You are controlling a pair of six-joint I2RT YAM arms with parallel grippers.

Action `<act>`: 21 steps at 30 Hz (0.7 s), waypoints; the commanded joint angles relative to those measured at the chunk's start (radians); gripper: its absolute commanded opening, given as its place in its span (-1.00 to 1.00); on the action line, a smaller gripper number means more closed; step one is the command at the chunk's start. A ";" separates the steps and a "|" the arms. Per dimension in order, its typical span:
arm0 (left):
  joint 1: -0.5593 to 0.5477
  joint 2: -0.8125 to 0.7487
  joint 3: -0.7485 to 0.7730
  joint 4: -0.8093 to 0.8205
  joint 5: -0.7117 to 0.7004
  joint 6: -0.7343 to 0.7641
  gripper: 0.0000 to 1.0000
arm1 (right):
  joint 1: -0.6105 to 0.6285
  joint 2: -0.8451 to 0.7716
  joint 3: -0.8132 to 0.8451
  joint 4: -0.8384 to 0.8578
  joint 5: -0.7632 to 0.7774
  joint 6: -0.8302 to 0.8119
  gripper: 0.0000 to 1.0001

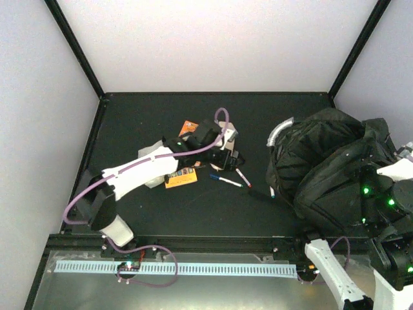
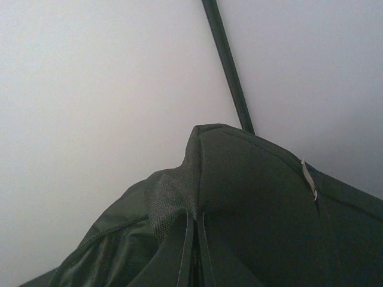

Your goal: Pack the student bag

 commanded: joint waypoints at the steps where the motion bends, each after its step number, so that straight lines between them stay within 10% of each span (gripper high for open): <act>1: -0.074 0.109 0.074 -0.038 -0.125 -0.059 0.72 | -0.002 -0.041 -0.011 0.159 0.079 0.040 -0.96; 15: -0.186 0.472 0.403 0.043 -0.094 0.121 0.60 | -0.001 -0.113 -0.114 0.208 0.080 0.101 -0.96; 21: -0.188 0.538 0.366 0.256 0.120 0.138 -0.79 | -0.001 -0.111 -0.109 0.216 0.067 0.102 -0.96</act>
